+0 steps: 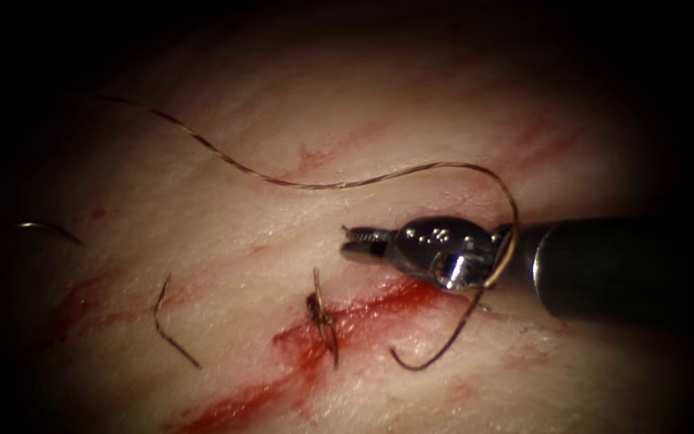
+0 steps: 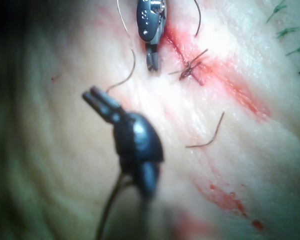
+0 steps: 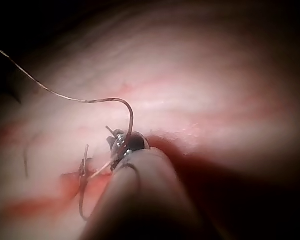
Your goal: Wound Closure
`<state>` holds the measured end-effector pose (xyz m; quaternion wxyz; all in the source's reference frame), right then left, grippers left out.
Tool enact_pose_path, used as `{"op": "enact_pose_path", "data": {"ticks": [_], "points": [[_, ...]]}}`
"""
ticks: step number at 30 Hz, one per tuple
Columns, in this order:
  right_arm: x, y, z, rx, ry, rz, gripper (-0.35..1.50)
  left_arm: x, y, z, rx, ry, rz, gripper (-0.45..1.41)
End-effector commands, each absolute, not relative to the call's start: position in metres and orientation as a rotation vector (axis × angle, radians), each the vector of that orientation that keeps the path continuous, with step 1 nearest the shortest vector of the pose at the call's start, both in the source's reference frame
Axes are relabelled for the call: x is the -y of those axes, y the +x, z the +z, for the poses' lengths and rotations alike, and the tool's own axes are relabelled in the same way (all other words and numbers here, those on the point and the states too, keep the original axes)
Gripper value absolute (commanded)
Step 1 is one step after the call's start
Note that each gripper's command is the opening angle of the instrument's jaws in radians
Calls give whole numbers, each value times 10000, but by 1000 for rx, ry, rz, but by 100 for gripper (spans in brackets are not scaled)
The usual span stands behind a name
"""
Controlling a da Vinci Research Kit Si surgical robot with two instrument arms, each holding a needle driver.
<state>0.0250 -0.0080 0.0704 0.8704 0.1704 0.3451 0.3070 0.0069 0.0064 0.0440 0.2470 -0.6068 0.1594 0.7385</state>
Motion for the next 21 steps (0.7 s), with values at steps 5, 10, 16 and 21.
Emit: {"op": "enact_pose_path", "data": {"ticks": [5, 10, 16, 21], "points": [[54, 254, 703, -761, 339, 666, -35, -61, 66, 446, -418, -1664, 2004, -45], [-11, 251, 676, -842, 296, 662, -35, -54, 64, 440, -372, -1721, 1977, -45], [-101, 250, 632, -902, 261, 660, -35, -37, 56, 428, -313, -1789, 1949, -45], [-142, 251, 611, -938, 248, 663, -35, -23, 44, 418, -255, -1835, 1946, -45]]}}
